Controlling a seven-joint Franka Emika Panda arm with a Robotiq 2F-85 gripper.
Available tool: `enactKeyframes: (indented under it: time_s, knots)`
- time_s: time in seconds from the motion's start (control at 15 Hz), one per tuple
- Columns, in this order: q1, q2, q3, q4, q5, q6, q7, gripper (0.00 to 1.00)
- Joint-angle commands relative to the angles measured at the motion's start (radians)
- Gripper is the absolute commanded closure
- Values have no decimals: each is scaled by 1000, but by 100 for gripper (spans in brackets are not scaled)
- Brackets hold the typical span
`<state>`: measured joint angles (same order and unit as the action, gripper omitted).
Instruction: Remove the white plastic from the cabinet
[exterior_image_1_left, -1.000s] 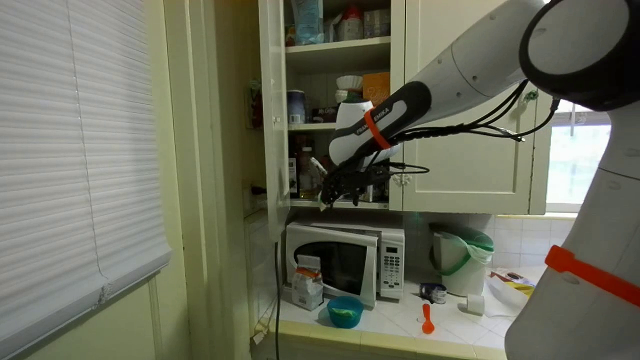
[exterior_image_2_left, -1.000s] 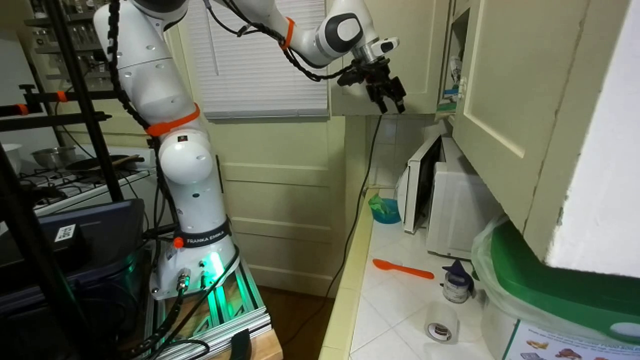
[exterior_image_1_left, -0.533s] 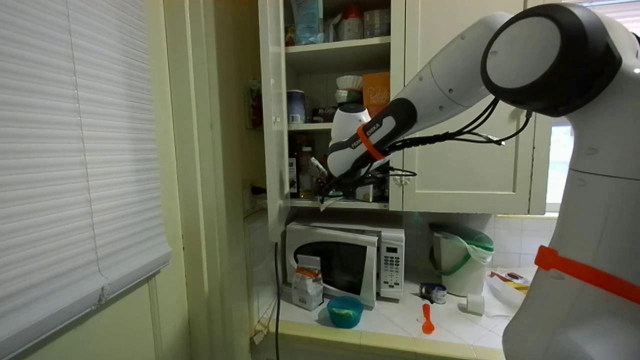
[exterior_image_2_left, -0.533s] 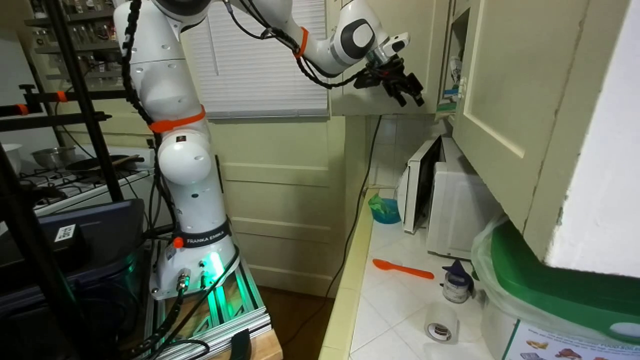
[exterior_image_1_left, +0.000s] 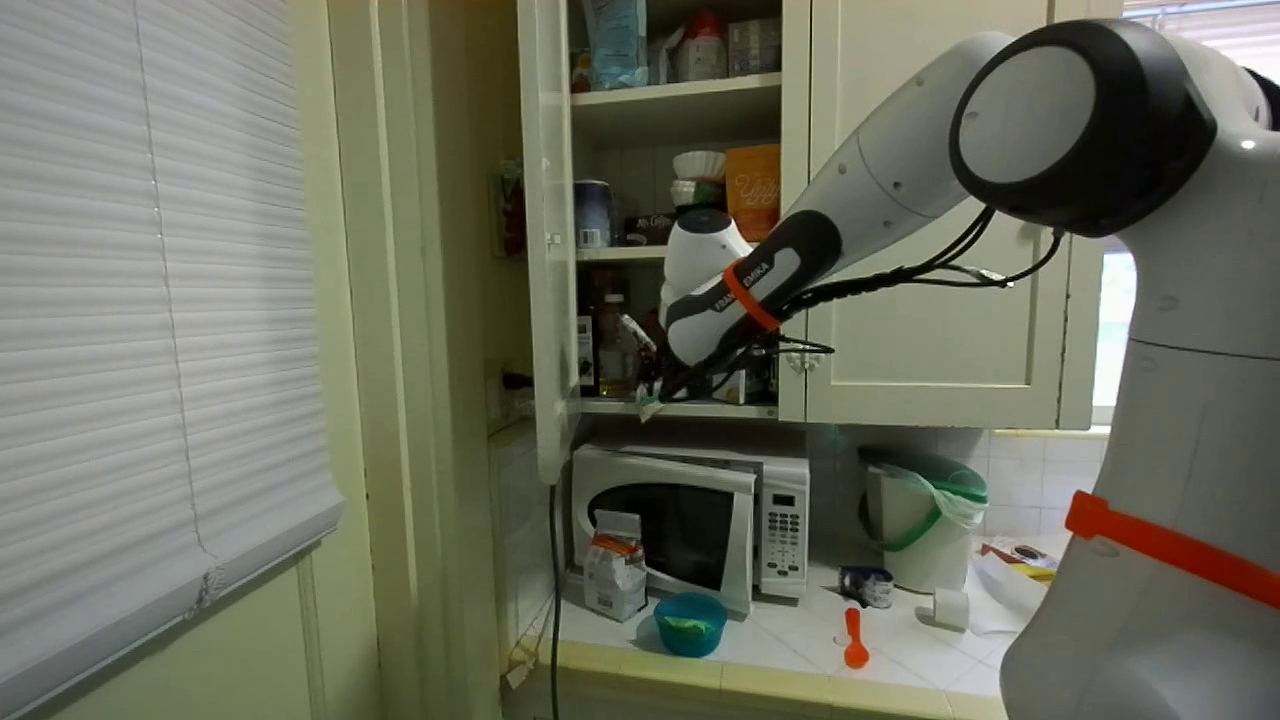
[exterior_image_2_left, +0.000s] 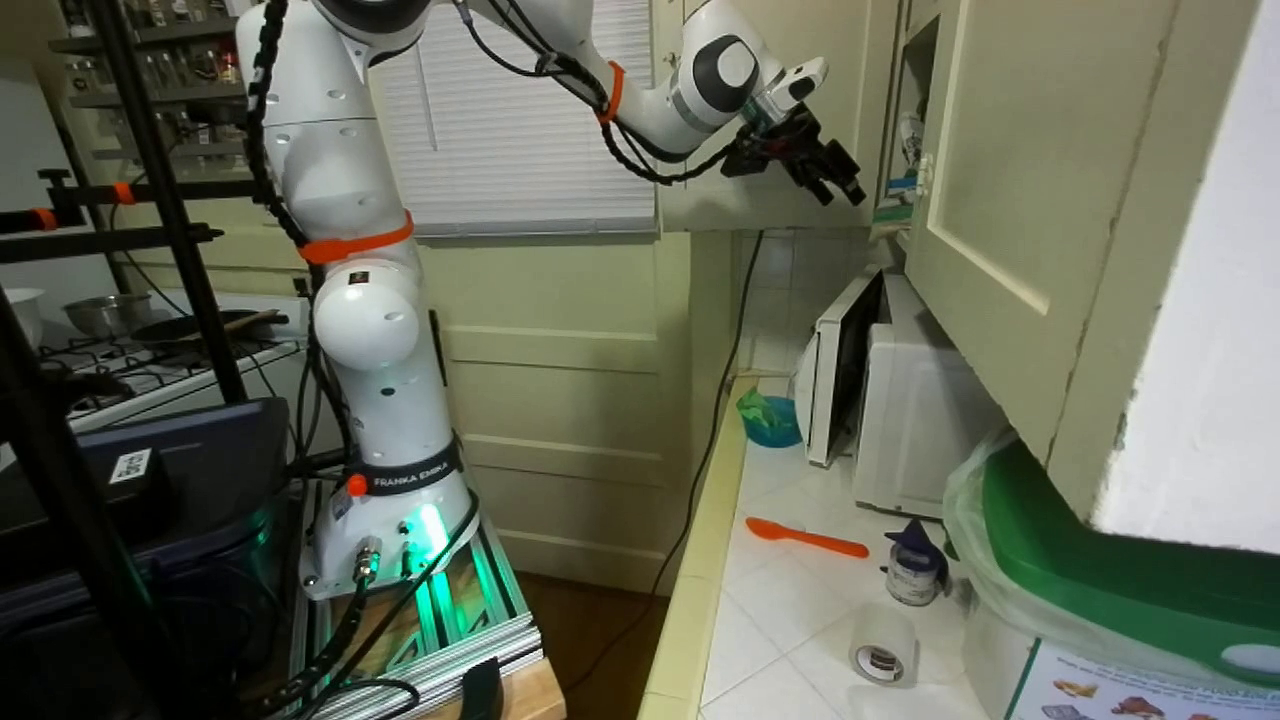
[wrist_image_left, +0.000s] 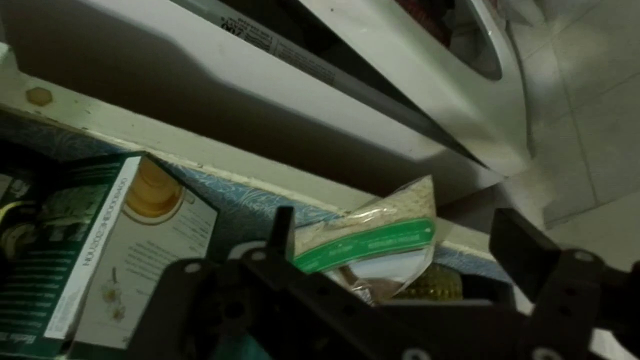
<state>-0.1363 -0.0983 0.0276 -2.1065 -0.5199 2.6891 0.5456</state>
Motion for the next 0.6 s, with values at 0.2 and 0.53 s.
enactKeyframes:
  time_s: [0.2, 0.53]
  knots:
    - [-77, 54, 29, 59, -337, 46, 482, 0]
    - [-59, 82, 45, 77, -517, 20, 714, 0]
